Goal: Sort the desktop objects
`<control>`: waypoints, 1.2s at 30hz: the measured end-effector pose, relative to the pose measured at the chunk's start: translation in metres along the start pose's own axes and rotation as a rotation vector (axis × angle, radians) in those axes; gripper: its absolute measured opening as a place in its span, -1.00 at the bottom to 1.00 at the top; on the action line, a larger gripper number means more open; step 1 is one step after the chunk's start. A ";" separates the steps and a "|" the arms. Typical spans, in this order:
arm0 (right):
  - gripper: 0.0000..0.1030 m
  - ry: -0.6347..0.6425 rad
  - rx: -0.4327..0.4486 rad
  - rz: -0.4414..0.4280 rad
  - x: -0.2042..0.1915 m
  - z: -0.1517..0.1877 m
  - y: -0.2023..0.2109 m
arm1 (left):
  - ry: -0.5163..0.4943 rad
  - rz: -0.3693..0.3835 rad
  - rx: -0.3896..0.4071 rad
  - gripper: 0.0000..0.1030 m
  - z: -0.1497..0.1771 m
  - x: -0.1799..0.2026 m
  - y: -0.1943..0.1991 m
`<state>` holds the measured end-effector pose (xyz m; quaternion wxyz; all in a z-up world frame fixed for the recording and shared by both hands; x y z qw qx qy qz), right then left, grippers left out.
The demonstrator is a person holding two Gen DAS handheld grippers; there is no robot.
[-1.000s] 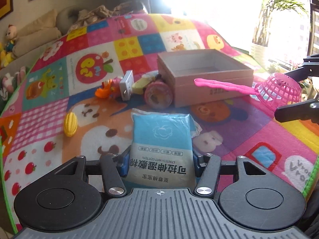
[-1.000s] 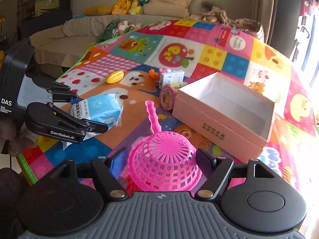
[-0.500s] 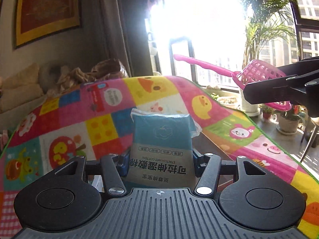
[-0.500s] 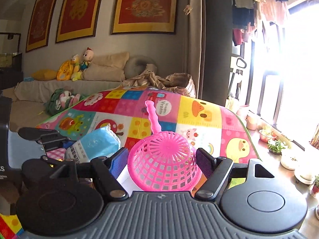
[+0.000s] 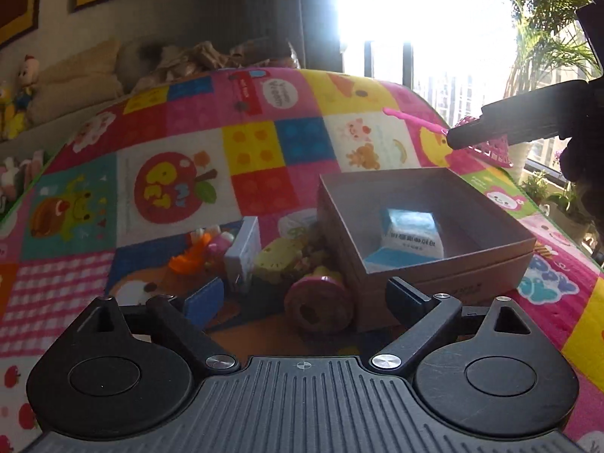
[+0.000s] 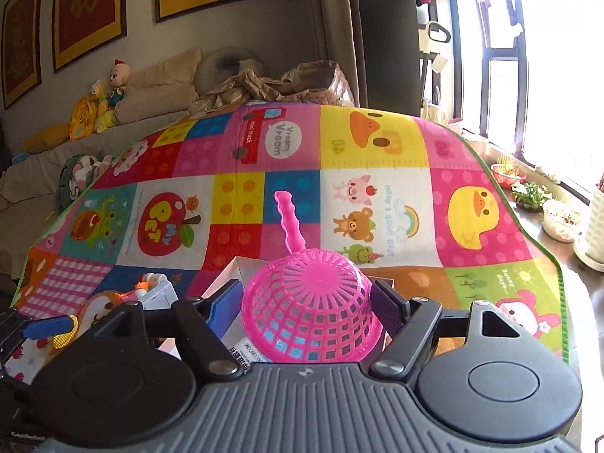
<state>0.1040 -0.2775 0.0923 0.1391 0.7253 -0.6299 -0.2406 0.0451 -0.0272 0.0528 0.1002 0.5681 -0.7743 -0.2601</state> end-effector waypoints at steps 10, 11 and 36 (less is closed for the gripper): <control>0.64 0.019 -0.170 0.087 -0.005 0.031 -0.035 | 0.053 -0.115 -0.069 0.94 0.049 -0.042 0.017; 0.65 0.023 -0.152 0.086 -0.006 0.029 -0.027 | 0.065 -0.133 -0.072 0.94 0.051 -0.047 0.016; -0.39 0.066 -0.436 -0.077 -0.191 0.007 -0.219 | 0.316 -0.118 -0.012 0.96 0.075 -0.096 0.018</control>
Point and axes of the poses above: each gripper's, at about its wrist camera, not at the fingertips, and y roughly against the way its jaws point, x to its right, z to its underside, the point moved 1 cm from there along -y, roughly the way its jaws point, and after that the axes turned 6 degrees about -y, right-handed, at the moved point
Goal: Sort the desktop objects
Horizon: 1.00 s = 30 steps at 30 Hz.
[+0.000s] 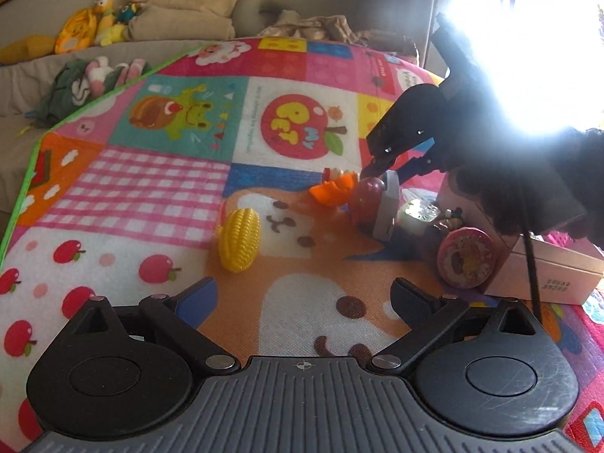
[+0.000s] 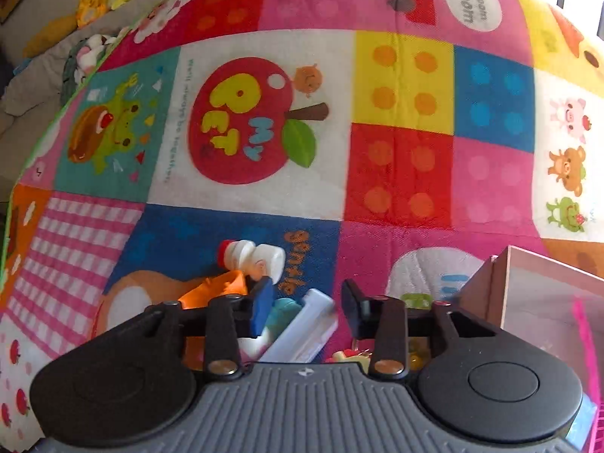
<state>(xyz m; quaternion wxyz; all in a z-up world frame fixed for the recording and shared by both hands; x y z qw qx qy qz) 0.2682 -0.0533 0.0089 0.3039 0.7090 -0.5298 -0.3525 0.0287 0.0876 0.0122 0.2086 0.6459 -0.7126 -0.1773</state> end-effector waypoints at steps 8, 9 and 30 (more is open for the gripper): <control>-0.69 0.114 -0.126 -0.240 -0.015 0.066 0.055 | -0.052 0.123 -0.044 0.97 0.010 0.012 0.016; -0.69 0.122 -0.130 -0.261 -0.014 0.074 0.063 | -0.065 0.141 -0.050 0.97 0.014 0.014 0.020; 0.11 0.620 0.366 0.039 -0.010 0.178 0.154 | -0.255 0.201 -0.119 0.99 0.033 0.076 0.044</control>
Point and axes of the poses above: each gripper's, at about its wrist camera, not at the fingertips, and y roughly against the way its jaws point, x to its right, z to its underside, the point moved 1 cm from there along -y, roughly the way its jaws point, and after that the axes turned 6 degrees about -y, right-handed, at the moved point
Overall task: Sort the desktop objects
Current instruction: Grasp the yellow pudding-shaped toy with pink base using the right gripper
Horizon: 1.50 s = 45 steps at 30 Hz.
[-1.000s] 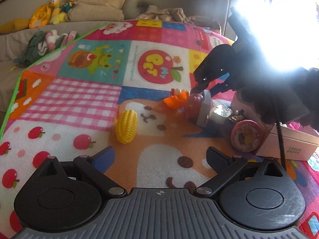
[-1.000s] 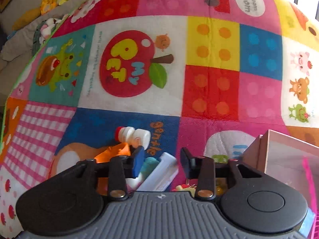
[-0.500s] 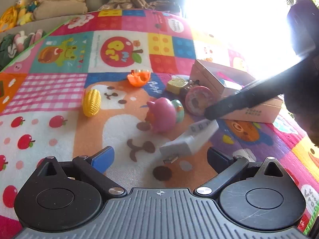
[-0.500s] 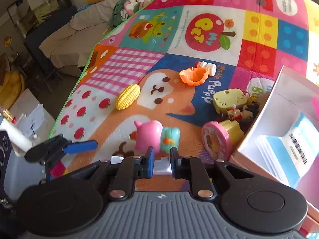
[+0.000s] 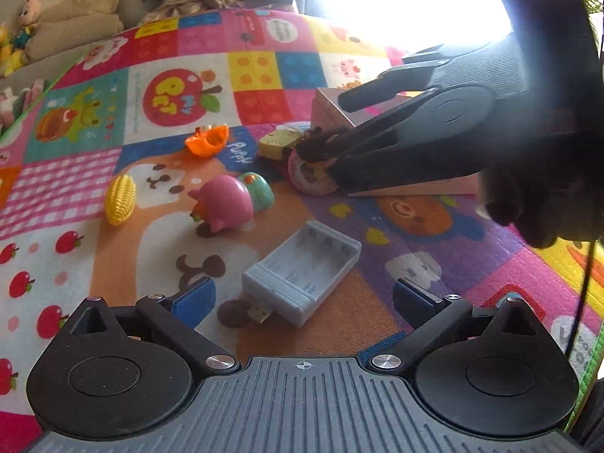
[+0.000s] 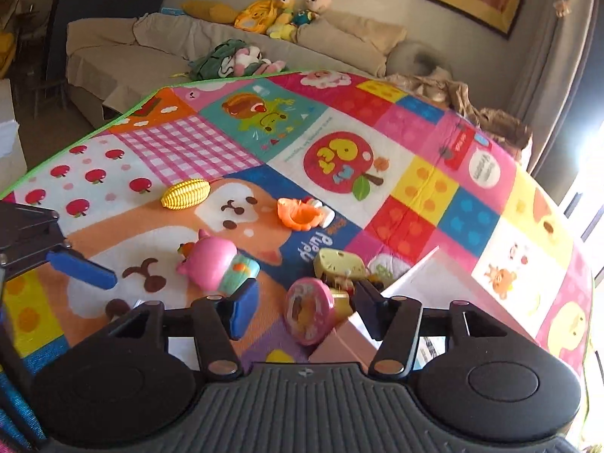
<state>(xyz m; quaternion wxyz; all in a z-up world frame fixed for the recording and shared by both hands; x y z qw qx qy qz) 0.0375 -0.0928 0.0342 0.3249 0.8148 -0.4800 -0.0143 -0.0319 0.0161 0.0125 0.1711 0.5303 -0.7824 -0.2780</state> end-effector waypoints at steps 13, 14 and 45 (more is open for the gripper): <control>-0.55 0.071 -0.098 0.029 -0.026 0.007 -0.029 | 0.038 -0.012 0.004 1.00 0.008 -0.010 0.006; -0.62 0.038 -0.120 -0.028 -0.023 0.009 -0.020 | 0.037 -0.008 0.005 1.00 0.008 -0.009 0.007; -0.20 -0.365 -0.068 -0.075 0.027 0.060 0.043 | -0.031 0.029 -0.053 1.00 0.000 0.020 -0.010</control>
Point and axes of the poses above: each gripper's, at about its wrist camera, not at the fingertips, and y roughly against the way its jaws point, x to its right, z to its underside, the point moved 1 cm from there along -y, roughly the way its jaws point, and after that the axes turned 6 degrees about -y, right-handed, at the moved point
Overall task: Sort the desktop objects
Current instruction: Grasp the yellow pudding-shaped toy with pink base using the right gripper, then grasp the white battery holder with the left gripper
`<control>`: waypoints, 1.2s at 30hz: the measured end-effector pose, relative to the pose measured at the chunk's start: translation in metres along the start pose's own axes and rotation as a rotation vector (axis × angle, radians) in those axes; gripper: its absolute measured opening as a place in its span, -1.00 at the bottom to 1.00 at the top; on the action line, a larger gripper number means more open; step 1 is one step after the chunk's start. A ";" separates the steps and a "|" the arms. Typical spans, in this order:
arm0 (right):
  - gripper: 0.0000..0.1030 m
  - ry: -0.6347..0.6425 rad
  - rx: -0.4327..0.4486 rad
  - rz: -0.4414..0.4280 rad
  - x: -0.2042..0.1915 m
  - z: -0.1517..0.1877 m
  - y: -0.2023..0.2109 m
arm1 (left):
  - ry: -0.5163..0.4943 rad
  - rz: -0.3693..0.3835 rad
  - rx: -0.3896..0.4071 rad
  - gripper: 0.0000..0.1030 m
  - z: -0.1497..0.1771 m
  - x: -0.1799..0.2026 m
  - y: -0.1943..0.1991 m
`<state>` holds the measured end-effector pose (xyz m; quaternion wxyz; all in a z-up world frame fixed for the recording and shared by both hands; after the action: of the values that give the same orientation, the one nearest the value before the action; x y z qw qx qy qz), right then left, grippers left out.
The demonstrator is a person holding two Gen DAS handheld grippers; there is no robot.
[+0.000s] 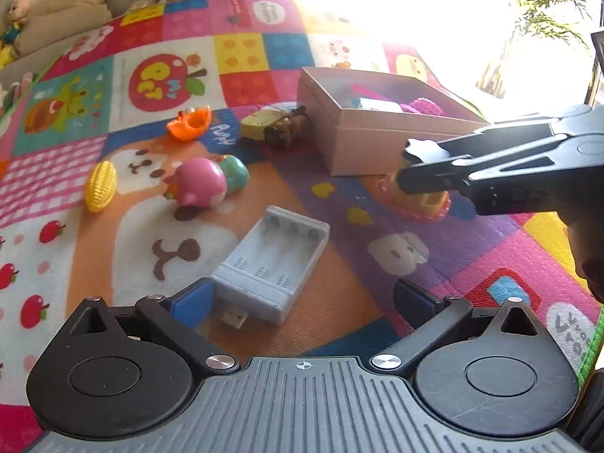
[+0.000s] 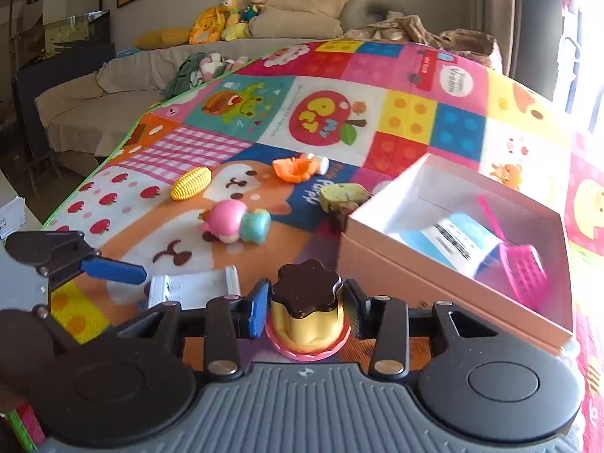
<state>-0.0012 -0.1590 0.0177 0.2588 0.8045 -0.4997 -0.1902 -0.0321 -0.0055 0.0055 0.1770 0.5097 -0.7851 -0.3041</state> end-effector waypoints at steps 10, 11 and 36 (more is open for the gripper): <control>-0.20 -0.099 0.010 0.148 0.044 0.057 0.030 | -0.113 -0.311 -0.029 1.00 -0.001 -0.023 -0.006; -0.20 -0.111 0.015 0.149 0.046 0.058 0.030 | -0.118 -0.373 -0.032 1.00 -0.002 -0.029 -0.005; 0.55 -0.172 0.006 0.130 0.048 0.070 0.023 | 0.059 -0.237 -0.025 0.78 -0.038 -0.022 -0.047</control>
<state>-0.0364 -0.2262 -0.0262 0.2246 0.7519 -0.5716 -0.2398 0.0321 -0.0106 0.0038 0.1691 0.6055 -0.7098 -0.3176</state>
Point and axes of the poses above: each gripper's, at about its wrist camera, not at the fingertips, and y roughly against the way its jaws point, x to its right, z to its underside, the point moved 1 cm from there along -y, roughly the way its jaws point, and after that the axes turned 6 degrees about -y, right-handed, at the moved point
